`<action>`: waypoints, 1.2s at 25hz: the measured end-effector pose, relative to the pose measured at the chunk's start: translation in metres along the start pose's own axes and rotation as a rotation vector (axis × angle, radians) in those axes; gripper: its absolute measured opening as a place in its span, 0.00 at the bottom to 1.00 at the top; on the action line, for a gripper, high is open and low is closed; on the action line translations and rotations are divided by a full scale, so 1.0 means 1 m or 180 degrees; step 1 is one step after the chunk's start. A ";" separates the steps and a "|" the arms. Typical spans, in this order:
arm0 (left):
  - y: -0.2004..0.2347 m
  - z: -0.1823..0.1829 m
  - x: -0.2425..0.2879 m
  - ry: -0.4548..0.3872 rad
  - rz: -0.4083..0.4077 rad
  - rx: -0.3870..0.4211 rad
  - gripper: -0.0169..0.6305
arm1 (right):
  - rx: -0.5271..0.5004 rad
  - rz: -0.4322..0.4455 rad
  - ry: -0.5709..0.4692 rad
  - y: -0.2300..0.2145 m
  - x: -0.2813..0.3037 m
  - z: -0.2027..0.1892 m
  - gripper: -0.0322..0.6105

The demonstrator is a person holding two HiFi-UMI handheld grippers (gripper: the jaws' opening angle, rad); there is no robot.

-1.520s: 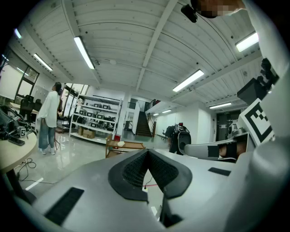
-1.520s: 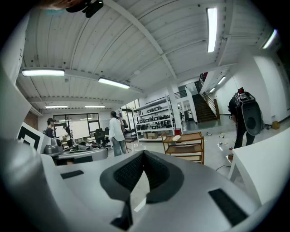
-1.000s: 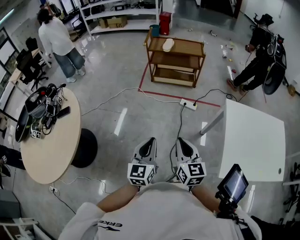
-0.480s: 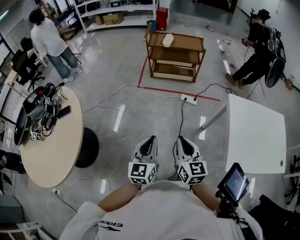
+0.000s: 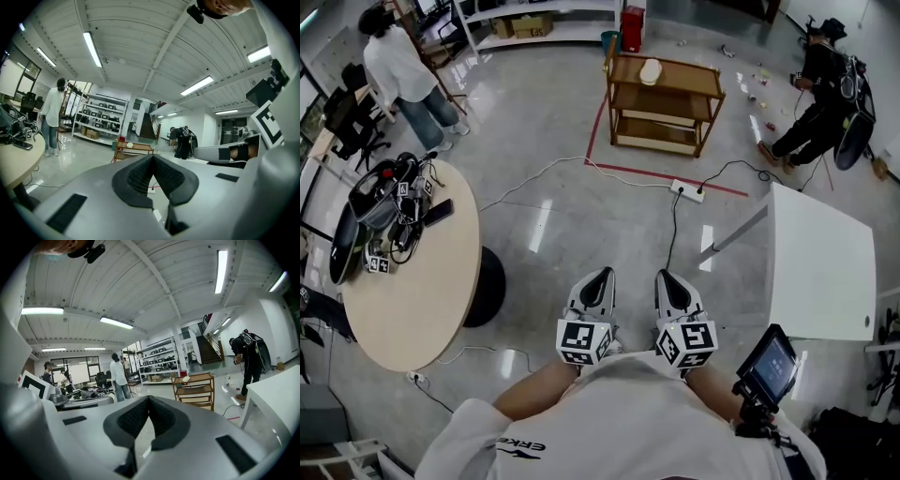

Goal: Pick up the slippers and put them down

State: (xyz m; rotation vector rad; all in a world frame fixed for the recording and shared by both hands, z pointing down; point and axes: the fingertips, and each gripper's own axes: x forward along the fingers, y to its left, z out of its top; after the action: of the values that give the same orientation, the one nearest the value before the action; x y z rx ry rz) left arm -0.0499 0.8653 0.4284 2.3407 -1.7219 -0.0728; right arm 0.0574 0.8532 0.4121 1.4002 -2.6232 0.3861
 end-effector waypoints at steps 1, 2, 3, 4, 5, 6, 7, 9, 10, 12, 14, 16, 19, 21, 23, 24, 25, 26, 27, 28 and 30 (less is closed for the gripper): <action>0.003 0.000 0.000 -0.0001 -0.0001 0.0002 0.03 | -0.0002 -0.0003 -0.0005 0.001 0.003 0.001 0.05; 0.005 0.000 0.000 -0.0001 0.0000 0.0003 0.03 | -0.0003 -0.0005 -0.0007 0.002 0.006 0.001 0.05; 0.007 0.000 0.000 -0.0001 0.0002 0.0004 0.03 | -0.0004 -0.0004 -0.0006 0.002 0.009 0.001 0.06; 0.010 0.000 0.001 -0.0001 0.0005 0.0006 0.03 | -0.0007 -0.0001 -0.0005 0.003 0.012 0.001 0.05; 0.012 0.000 0.003 -0.0002 0.0010 0.0007 0.03 | -0.0011 0.0003 -0.0004 0.002 0.015 0.001 0.05; 0.014 0.001 0.005 -0.0003 0.0017 0.0007 0.03 | -0.0014 0.0007 -0.0003 0.002 0.018 0.002 0.05; 0.015 0.001 0.008 -0.0002 0.0025 0.0005 0.03 | -0.0015 0.0011 -0.0001 0.000 0.021 0.003 0.05; 0.017 0.002 0.015 0.0005 0.0045 0.0001 0.03 | -0.0009 0.0019 0.0007 -0.005 0.027 0.004 0.05; 0.017 0.002 0.019 0.0008 0.0053 0.0000 0.03 | -0.0005 0.0025 0.0011 -0.008 0.030 0.005 0.05; 0.018 0.004 0.028 0.0007 0.0068 0.0010 0.03 | 0.0004 0.0048 0.0012 -0.015 0.038 0.007 0.05; 0.022 0.005 0.040 0.0003 0.0090 0.0031 0.03 | 0.0008 0.0078 0.0001 -0.021 0.049 0.010 0.05; 0.028 0.007 0.055 -0.0006 0.0117 0.0046 0.03 | 0.0014 0.0101 -0.0018 -0.029 0.063 0.014 0.05; 0.036 0.012 0.085 -0.0021 0.0157 0.0069 0.03 | 0.0024 0.0132 -0.0041 -0.047 0.089 0.023 0.05; 0.040 0.017 0.109 -0.0018 0.0188 0.0082 0.03 | 0.0036 0.0156 -0.0059 -0.064 0.108 0.033 0.05; 0.042 0.025 0.134 -0.0030 0.0206 0.0100 0.03 | 0.0045 0.0180 -0.0088 -0.080 0.125 0.046 0.06; 0.042 0.030 0.147 -0.0043 0.0210 0.0115 0.03 | 0.0051 0.0187 -0.0101 -0.089 0.133 0.053 0.05; 0.043 0.035 0.160 -0.0052 0.0215 0.0126 0.03 | 0.0061 0.0191 -0.0110 -0.098 0.141 0.058 0.06; 0.044 0.039 0.173 -0.0055 0.0223 0.0131 0.03 | 0.0073 0.0196 -0.0113 -0.106 0.149 0.063 0.06; 0.044 0.041 0.185 -0.0052 0.0234 0.0131 0.03 | 0.0084 0.0205 -0.0113 -0.115 0.157 0.067 0.06; 0.045 0.043 0.197 -0.0044 0.0246 0.0131 0.03 | 0.0092 0.0217 -0.0113 -0.123 0.164 0.071 0.05; 0.046 0.045 0.220 -0.0017 0.0267 0.0138 0.03 | 0.0113 0.0239 -0.0110 -0.140 0.179 0.077 0.05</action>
State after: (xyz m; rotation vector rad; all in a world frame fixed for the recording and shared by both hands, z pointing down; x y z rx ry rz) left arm -0.0331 0.6370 0.4158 2.2970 -1.8397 -0.0276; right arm 0.0737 0.6137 0.4041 1.3332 -2.7160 0.4231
